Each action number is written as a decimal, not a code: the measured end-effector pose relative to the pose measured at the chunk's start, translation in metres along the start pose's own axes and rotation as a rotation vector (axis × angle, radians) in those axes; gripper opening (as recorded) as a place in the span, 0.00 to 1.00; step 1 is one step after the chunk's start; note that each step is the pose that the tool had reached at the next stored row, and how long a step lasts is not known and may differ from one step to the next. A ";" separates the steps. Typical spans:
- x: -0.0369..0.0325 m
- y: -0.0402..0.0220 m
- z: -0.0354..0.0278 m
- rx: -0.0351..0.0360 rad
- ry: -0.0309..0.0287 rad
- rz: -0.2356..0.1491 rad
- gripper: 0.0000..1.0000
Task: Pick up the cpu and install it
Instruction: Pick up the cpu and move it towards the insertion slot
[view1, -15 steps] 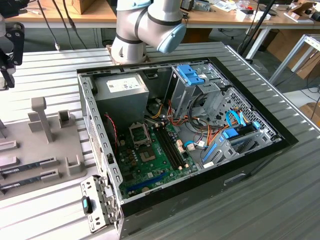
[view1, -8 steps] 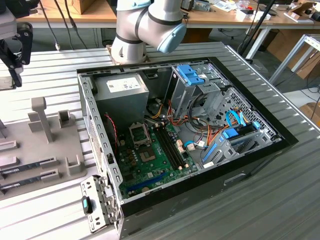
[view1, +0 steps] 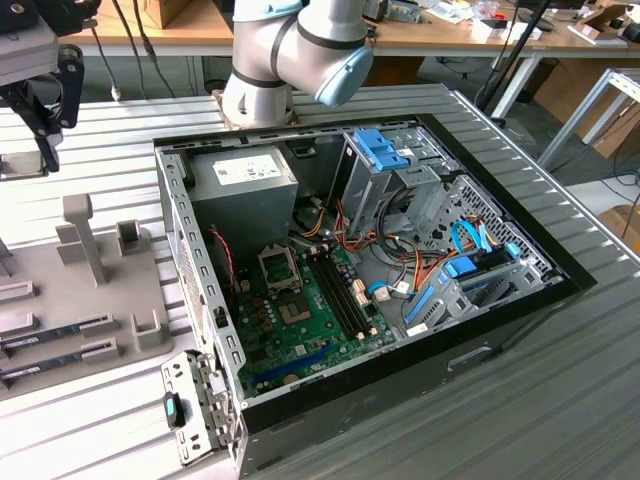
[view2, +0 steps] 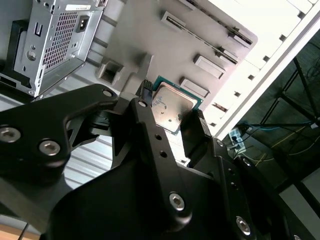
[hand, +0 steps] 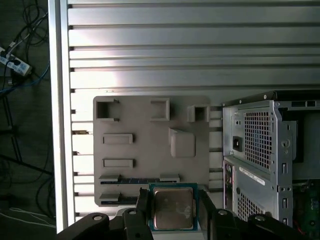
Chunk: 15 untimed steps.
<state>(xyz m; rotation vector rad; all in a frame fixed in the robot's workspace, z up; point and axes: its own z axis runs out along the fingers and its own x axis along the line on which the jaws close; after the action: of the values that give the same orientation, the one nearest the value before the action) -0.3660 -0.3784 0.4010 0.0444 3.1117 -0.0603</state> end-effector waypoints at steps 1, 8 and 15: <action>-0.0013 0.0000 0.0001 0.0000 0.0000 0.000 0.47; -0.0131 0.0004 0.0005 0.0000 0.0000 0.000 0.47; -0.0236 0.0007 0.0008 0.0000 0.0000 0.000 0.47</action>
<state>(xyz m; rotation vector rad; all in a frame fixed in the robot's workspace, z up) -0.3423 -0.3784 0.4008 0.0444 3.1117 -0.0604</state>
